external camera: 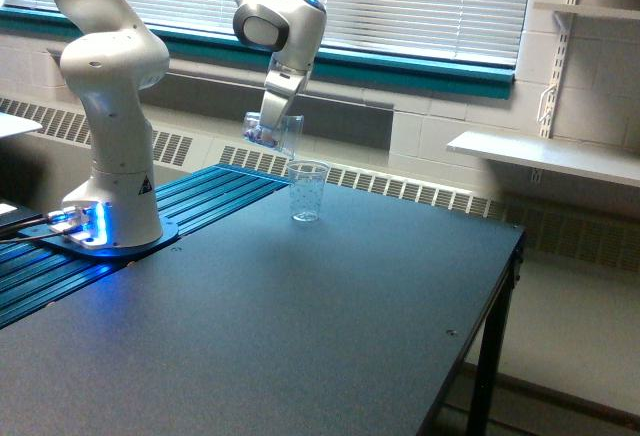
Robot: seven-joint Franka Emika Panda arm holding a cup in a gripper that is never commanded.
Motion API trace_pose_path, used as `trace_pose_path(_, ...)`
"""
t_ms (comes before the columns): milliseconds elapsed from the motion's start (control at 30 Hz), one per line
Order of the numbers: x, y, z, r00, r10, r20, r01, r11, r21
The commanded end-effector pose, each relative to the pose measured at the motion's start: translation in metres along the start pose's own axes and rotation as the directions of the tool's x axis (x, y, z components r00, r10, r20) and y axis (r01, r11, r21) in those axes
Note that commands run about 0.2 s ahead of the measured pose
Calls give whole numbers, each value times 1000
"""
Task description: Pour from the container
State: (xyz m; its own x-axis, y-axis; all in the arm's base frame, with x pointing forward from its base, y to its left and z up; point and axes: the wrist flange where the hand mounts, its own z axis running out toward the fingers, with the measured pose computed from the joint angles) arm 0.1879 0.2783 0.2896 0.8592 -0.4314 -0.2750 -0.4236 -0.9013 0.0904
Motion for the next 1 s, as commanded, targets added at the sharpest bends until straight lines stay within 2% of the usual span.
trace_pose_path(33,-2,5,2,999,24,43,-24,1000,5)
trace_pose_path(367,-2,4,2,993,53,107,-55,998,19)
trace_pose_path(1000,16,-3,-5,985,98,139,-104,994,35)
